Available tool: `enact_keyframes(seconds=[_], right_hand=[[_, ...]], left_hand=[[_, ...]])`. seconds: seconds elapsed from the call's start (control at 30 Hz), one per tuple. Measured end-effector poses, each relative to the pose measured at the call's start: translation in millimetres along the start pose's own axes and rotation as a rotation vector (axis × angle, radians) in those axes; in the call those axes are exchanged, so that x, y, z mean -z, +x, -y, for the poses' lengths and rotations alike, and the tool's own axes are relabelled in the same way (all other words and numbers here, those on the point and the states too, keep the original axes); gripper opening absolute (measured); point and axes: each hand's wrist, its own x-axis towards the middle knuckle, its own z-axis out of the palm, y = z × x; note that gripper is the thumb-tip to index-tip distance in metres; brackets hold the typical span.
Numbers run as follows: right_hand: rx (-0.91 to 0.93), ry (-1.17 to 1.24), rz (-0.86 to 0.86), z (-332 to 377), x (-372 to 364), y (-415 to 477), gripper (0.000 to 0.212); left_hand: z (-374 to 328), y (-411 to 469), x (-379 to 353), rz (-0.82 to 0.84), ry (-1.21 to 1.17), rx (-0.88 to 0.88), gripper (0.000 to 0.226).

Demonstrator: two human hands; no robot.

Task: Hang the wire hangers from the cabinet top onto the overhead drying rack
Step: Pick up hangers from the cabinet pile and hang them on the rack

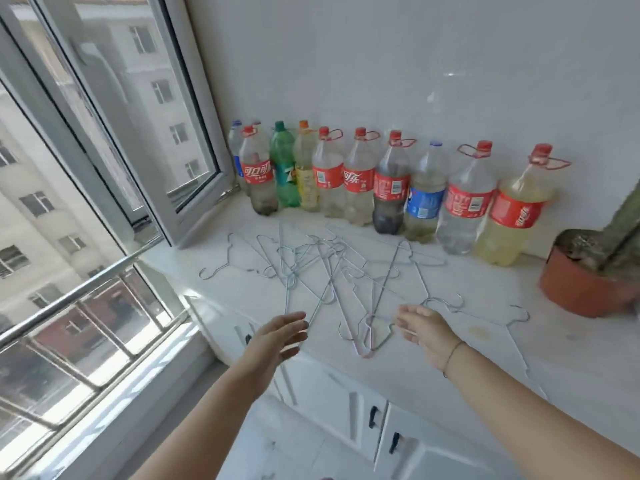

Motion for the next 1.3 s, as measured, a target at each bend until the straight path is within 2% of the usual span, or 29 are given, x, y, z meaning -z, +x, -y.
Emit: enact_keyframes(seconds=[0.2,0.47,0.6,0.83,0.93,1.03,1.13,1.3], right_hand=[[0.004,-0.085,-0.084,25.4,-8.9,93.4,0.021],[0.082,-0.433,-0.049,65.9,-46.0,202.5,0.029],[0.036,-0.561,-0.005,68.1,-59.5,246.4,0.032],[-0.077,-0.758,0.037,63.1,-72.6,298.8,0.041],[-0.099,-0.784,0.035,58.6,-73.2,312.0,0.037],[-0.131,-0.788,0.065,57.4,-72.8,319.4,0.022],[-0.152,-0.767,0.074,61.7,-72.4,319.4,0.032],[-0.128,-0.668,0.087,96.3,-65.3,311.9,0.030]], left_hand=[[-24.9,105.8,-14.3,0.087,0.012,0.049,0.017],[-40.4,206.8,-16.0,0.163,0.017,0.168,0.025],[-38.6,241.7,-12.9,0.158,-0.004,0.227,0.021],[-37.1,274.7,-7.4,0.109,-0.046,0.286,0.032],[-33.4,284.0,-3.6,0.085,-0.052,0.304,0.036],[-31.4,291.9,-4.6,0.078,-0.064,0.310,0.039],[-27.6,296.1,-8.2,0.085,-0.079,0.302,0.029],[-30.1,299.8,-14.2,0.094,-0.089,0.294,0.022]])
